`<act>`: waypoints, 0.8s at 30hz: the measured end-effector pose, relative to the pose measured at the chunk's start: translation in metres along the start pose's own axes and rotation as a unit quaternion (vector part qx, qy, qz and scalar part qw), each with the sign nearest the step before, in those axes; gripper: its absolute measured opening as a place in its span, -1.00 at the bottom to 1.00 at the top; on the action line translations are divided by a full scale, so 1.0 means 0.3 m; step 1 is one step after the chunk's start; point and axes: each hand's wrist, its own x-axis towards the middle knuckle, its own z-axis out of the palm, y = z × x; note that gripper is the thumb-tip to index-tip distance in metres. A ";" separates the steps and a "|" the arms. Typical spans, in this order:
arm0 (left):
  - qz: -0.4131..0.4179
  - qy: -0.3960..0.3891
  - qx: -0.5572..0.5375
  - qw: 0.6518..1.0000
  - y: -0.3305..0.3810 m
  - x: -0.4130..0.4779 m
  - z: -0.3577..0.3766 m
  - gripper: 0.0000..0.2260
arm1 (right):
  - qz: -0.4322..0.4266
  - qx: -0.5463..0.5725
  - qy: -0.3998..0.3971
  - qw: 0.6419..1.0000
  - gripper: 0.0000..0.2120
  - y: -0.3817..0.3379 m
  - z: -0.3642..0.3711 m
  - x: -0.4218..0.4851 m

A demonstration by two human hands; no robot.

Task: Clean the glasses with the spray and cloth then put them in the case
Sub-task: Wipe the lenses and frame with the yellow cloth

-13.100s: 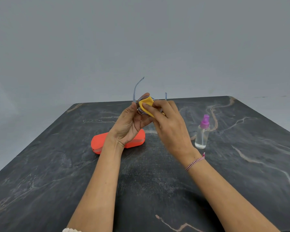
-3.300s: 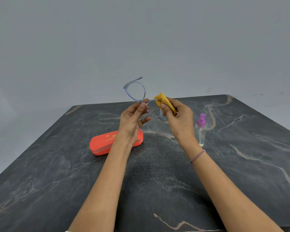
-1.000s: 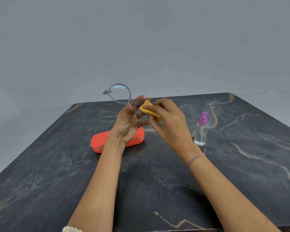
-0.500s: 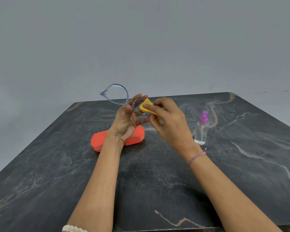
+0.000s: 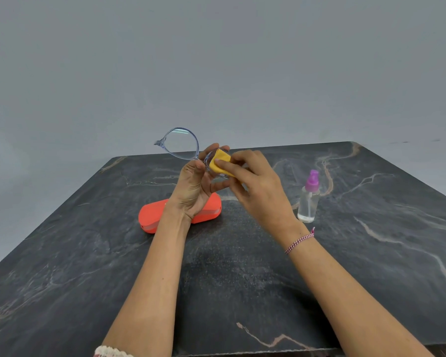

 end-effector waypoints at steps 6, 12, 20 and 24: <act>0.032 0.009 -0.021 0.999 0.008 0.001 -0.019 -0.54 | -0.010 -0.004 -0.016 1.000 -0.81 0.010 -0.015 0.000; 0.022 0.012 -0.023 0.999 0.007 0.000 -0.012 -0.53 | -0.018 -0.006 -0.012 1.000 -0.79 -0.005 -0.005 -0.001; 0.009 0.009 -0.029 1.000 0.007 0.005 -0.005 -0.54 | 0.023 -0.035 0.012 0.999 -0.80 0.013 -0.018 0.000; 0.001 0.014 -0.039 0.999 0.005 0.009 -0.004 -0.56 | 0.020 -0.038 0.003 0.999 -0.76 -0.002 0.001 0.001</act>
